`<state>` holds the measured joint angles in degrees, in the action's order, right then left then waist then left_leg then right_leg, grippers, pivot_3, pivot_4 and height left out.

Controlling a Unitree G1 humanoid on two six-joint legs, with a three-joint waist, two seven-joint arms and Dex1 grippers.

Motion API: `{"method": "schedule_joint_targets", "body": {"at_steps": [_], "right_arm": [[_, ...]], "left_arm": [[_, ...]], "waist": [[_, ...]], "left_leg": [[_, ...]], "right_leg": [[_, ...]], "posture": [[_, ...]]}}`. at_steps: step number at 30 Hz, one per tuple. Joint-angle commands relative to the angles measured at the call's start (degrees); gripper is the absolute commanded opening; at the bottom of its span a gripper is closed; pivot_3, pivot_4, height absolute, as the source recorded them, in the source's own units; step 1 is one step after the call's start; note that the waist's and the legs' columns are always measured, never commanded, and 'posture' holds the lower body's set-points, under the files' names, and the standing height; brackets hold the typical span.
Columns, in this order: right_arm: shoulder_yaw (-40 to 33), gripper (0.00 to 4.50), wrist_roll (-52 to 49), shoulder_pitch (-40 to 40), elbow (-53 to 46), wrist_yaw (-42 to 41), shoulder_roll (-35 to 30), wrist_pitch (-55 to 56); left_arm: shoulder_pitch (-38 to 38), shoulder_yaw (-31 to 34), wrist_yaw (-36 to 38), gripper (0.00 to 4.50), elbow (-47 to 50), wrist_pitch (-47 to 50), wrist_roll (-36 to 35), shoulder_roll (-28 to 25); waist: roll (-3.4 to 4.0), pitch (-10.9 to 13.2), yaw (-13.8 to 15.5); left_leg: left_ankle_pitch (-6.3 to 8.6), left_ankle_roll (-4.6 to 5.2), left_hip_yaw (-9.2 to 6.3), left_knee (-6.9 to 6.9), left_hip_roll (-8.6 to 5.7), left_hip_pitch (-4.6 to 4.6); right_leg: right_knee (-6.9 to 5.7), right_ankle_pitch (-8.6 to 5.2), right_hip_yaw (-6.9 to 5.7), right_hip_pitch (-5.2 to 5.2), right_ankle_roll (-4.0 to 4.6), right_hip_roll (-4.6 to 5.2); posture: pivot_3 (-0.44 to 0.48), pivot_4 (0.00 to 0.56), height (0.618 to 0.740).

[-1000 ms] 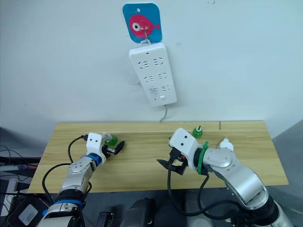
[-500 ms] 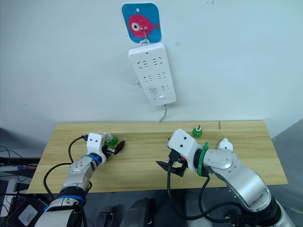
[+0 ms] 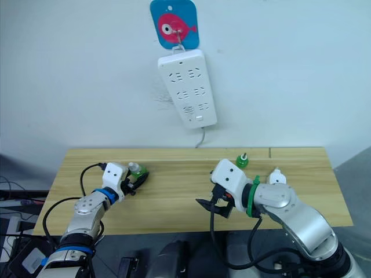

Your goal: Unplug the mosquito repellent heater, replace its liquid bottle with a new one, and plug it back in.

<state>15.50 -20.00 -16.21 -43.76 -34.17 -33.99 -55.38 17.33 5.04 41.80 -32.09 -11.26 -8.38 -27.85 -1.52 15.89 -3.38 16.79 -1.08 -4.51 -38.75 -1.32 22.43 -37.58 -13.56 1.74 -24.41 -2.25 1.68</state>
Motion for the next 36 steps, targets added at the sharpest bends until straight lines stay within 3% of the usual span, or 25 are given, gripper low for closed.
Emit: {"method": "schedule_joint_targets", "body": {"at_steps": [1, 5, 10, 18, 28, 36], "right_arm": [[-4.1, 4.5, -3.9, 0.2, -2.5, -2.7, -0.8, 1.4], [-7.0, 4.5, -8.6, -3.0, -2.8, -3.2, 0.2, -1.2], [-8.3, 4.5, -13.2, -9.9, -0.6, 1.0, 5.3, -7.9], [-6.2, 4.5, -14.1, -16.5, 3.1, 5.3, 10.1, -12.5], [-0.6, 4.5, -11.7, -18.1, 6.4, 6.5, 11.5, -9.8], [0.4, 1.68, -11.3, -17.2, 6.5, 4.6, 10.8, -6.1]], "left_arm": [[-0.1, -4.8, 10.1, 2.22, 18.6, 9.4, -5.2, -2.4], [3.5, -10.7, 20.5, 2.22, 31.1, 23.3, -10.9, -6.2], [10.1, -15.5, 28.4, 2.22, 35.3, 30.8, -12.8, -8.5], [13.7, -18.7, 32.6, 2.22, 34.9, 30.6, -11.0, -8.3], [14.6, -18.5, 32.9, 2.22, 33.6, 29.2, -10.7, -6.5], [14.3, -17.5, 32.9, 2.22, 32.2, 27.4, -11.1, -6.0]], "waist": [[0.0, 0.0, 0.3], [0.01, 0.0, 0.1], [0.02, 0.0, -0.7], [0.02, -0.1, -1.6], [0.02, -0.1, -1.6], [0.02, -0.1, -1.6]], "left_leg": [[0.0, -0.01, -0.06, -0.03, -0.04, 0.09], [-0.01, -0.02, -0.14, -0.02, -0.06, 0.21], [-0.14, -0.23, -0.23, -0.03, -0.04, 0.28], [-0.2, -0.3, -0.12, -0.1, -0.05, 0.57], [-0.2, -0.27, -0.06, -0.16, -0.04, 0.58], [-0.23, -0.33, -0.06, -0.19, -0.04, 0.58]], "right_leg": [[0.02, 0.0, -0.07, -0.03, 0.0, 0.03], [0.19, 0.01, -0.23, -0.03, 0.01, 0.06], [0.12, 0.02, -0.68, -0.09, 0.02, 0.04], [-0.33, 0.02, -0.67, -0.67, 0.03, 0.06], [-0.47, 0.04, -0.65, -0.75, 0.07, 0.06], [-0.51, 0.05, -0.66, -0.76, 0.08, 0.06]], "posture": [[-0.116, 0.254, 0.74], [-0.144, 0.223, 0.74], [-0.163, 0.217, 0.74], [-0.181, 0.213, 0.74], [-0.16, 0.205, 0.74], [-0.152, 0.202, 0.74]]}}
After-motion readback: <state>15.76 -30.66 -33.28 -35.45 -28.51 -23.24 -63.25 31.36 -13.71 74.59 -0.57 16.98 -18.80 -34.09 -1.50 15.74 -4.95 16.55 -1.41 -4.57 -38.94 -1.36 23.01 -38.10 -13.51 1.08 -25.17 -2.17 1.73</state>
